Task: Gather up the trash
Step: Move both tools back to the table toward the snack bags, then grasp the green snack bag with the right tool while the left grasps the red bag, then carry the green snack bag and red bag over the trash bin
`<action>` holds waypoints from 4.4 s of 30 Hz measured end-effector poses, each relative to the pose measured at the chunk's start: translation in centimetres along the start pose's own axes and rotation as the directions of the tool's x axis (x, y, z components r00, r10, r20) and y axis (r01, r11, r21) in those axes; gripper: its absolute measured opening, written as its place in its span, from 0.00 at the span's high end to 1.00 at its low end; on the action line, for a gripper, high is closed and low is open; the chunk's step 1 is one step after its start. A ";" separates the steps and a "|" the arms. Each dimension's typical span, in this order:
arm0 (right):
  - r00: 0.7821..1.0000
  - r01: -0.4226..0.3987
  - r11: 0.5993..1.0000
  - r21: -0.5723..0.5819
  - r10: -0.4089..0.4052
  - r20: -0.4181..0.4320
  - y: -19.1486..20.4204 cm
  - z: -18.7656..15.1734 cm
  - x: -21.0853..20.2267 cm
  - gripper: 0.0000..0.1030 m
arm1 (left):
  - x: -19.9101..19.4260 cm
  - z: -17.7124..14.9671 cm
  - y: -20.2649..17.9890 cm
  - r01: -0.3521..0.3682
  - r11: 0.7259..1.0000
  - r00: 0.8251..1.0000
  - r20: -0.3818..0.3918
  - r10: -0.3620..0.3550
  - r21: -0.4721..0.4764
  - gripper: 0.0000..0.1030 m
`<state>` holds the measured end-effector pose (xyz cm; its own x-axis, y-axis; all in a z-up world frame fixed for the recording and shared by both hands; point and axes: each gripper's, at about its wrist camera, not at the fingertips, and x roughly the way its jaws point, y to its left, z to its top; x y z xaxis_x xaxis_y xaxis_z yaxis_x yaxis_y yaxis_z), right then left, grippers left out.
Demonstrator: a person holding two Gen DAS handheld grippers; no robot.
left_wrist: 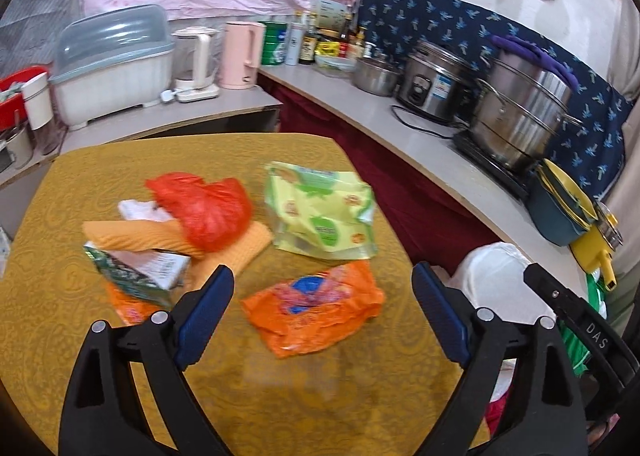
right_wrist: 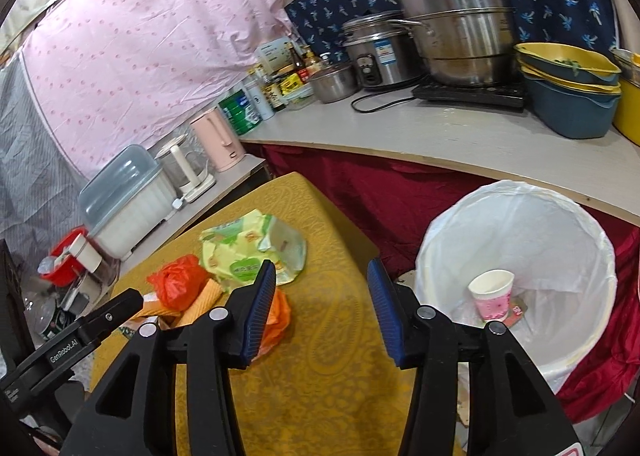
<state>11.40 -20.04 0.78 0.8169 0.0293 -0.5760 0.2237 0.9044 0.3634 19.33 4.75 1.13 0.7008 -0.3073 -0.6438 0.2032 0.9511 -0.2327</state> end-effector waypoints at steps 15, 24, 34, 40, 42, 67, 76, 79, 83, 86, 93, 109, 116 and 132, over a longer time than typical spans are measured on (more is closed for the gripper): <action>0.992 -0.048 0.997 -0.059 0.041 -0.118 6.2 0.1 8.7 0.40 | 1.3 2.3 9.6 -0.163 0.983 0.987 0.001 0.163 -0.086 0.11; 0.982 -0.029 0.997 -0.078 0.014 -0.187 7.7 0.5 15.7 0.35 | 5.8 4.2 11.2 -0.187 0.980 0.981 -0.054 0.184 -0.065 0.11; 0.972 0.022 0.996 -0.090 -0.042 -0.230 7.3 0.6 21.8 0.35 | 12.4 4.9 11.0 -0.208 0.977 0.969 -0.144 0.200 -0.039 0.11; 0.966 0.009 0.995 -0.098 -0.034 -0.256 7.2 0.1 23.3 0.64 | 14.0 4.4 11.3 -0.199 0.979 0.969 -0.159 0.191 -0.037 0.26; 0.966 0.007 0.994 -0.108 -0.034 -0.255 7.3 -0.1 23.4 0.70 | 14.2 4.3 11.3 -0.188 0.982 0.969 -0.167 0.180 -0.034 0.39; 0.998 -0.064 0.995 -0.074 0.063 -0.010 8.3 6.2 7.8 0.82 | -1.3 8.9 5.9 -0.078 0.996 0.993 0.090 0.081 -0.042 0.70; 0.997 -0.043 0.998 -0.054 0.047 0.063 6.0 7.1 1.4 0.82 | -5.9 8.2 0.9 -0.014 1.000 0.991 0.137 0.013 0.009 0.70; 0.996 -0.032 0.999 -0.041 0.036 0.080 4.7 7.1 -0.1 0.82 | -6.7 7.7 -1.3 0.008 0.999 0.990 0.138 -0.013 0.039 0.69; 0.995 -0.009 1.000 -0.012 0.010 0.099 2.5 6.8 -2.3 0.82 | -7.0 7.0 -3.5 0.034 0.997 0.991 0.130 -0.043 0.073 0.69; 0.994 0.011 1.000 0.015 -0.013 0.109 0.8 6.7 -3.5 0.82 | -7.0 6.4 -5.5 0.054 0.993 0.991 0.120 -0.066 0.102 0.69; 0.989 0.064 0.995 0.075 -0.073 0.130 -3.8 6.2 -6.1 0.82 | -6.5 4.7 -10.6 0.112 0.979 0.988 0.085 -0.128 0.169 0.69; 0.968 0.196 0.956 0.219 -0.224 0.111 -14.8 3.3 -9.0 0.82 | -2.4 -0.4 -19.9 0.236 0.934 0.972 -0.046 -0.232 0.268 0.69; 0.960 0.229 0.938 0.260 -0.261 0.097 -18.2 2.3 -9.4 0.82 | -0.4 -2.2 -22.8 0.268 0.919 0.963 -0.105 -0.248 0.290 0.69; 0.953 0.265 0.907 0.327 -0.298 0.055 -23.0 0.5 -8.7 0.82 | 4.8 -5.4 -26.8 0.321 0.899 0.938 -0.233 -0.258 0.297 0.67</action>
<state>-0.58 -41.34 -2.23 0.7410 -0.2645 -0.6172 0.5930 0.6890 0.4167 13.56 -22.39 0.39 0.4458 -0.5409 -0.7133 0.6110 0.7662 -0.1991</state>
